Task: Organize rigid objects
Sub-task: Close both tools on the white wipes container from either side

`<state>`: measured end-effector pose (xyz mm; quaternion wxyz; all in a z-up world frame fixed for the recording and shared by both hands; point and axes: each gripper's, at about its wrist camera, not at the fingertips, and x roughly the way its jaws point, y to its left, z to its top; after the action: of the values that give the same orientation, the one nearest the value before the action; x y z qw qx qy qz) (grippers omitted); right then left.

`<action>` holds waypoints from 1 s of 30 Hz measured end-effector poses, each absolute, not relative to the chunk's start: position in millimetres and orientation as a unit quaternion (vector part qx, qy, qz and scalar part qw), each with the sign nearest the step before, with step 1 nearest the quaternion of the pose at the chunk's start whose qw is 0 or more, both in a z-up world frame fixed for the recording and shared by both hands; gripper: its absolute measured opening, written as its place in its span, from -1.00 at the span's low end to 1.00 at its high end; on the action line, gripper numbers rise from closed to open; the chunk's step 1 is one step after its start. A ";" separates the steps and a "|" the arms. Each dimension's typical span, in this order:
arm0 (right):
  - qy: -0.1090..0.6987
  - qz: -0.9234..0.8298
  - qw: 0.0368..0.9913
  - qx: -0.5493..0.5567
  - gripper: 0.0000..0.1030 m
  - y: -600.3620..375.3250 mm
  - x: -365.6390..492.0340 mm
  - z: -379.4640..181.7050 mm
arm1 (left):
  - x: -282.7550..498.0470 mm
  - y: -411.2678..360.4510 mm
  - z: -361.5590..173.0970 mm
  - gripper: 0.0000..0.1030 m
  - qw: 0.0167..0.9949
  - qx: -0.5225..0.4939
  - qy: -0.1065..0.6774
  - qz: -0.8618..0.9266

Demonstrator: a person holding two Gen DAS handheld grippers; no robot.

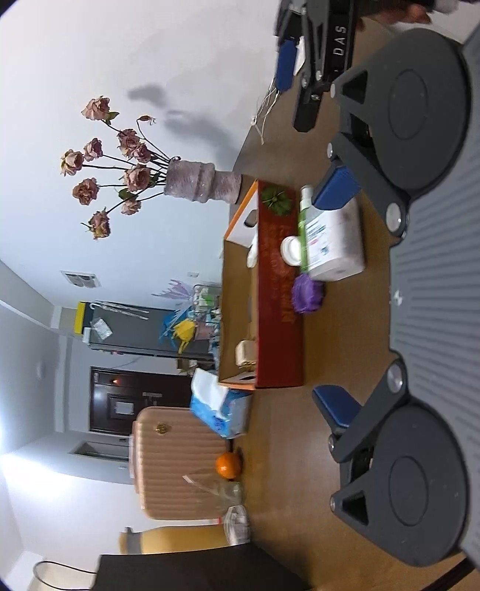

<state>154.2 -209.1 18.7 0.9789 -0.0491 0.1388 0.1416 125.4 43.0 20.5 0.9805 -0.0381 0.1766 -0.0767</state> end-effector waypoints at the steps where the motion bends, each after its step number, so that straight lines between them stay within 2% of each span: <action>1: 0.144 0.144 0.978 -0.042 0.54 -209.6 152.6 16.4 | 125.5 42.2 20.0 1.00 0.980 -0.034 0.179 -0.078; 9: 0.181 0.157 0.971 -0.016 0.49 -206.0 165.8 5.9 | 150.8 33.2 14.8 0.99 0.975 -0.032 0.201 -0.093; 10: 0.190 0.165 0.968 -0.005 0.41 -206.1 170.0 4.6 | 156.8 31.4 13.0 0.93 0.973 -0.034 0.207 -0.100; 14: 0.234 0.193 0.952 0.053 0.11 -207.6 195.2 -2.1 | 187.6 28.8 4.9 0.38 0.959 -0.062 0.247 -0.125; 18: 0.257 0.197 0.943 0.073 -0.17 -201.3 219.4 -8.2 | 215.3 26.4 -2.7 0.19 0.948 -0.082 0.270 -0.148; 20: 0.267 0.199 0.940 0.078 -0.28 -197.2 231.8 -11.5 | 227.4 24.9 -6.2 0.04 0.942 -0.091 0.282 -0.160; 25: 0.281 0.209 0.933 0.086 -0.42 -186.6 253.4 -16.9 | 249.1 25.7 -16.9 -0.18 0.929 -0.112 0.310 -0.170; 30: 0.298 0.218 0.920 0.130 -0.45 -189.2 268.8 -23.0 | 259.2 34.9 -22.5 -0.17 0.917 -0.149 0.319 -0.189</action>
<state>268.8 -189.2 -23.0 0.9203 0.1296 0.2982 0.2177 259.2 34.9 -22.5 0.9167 -0.1489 0.3187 -0.1894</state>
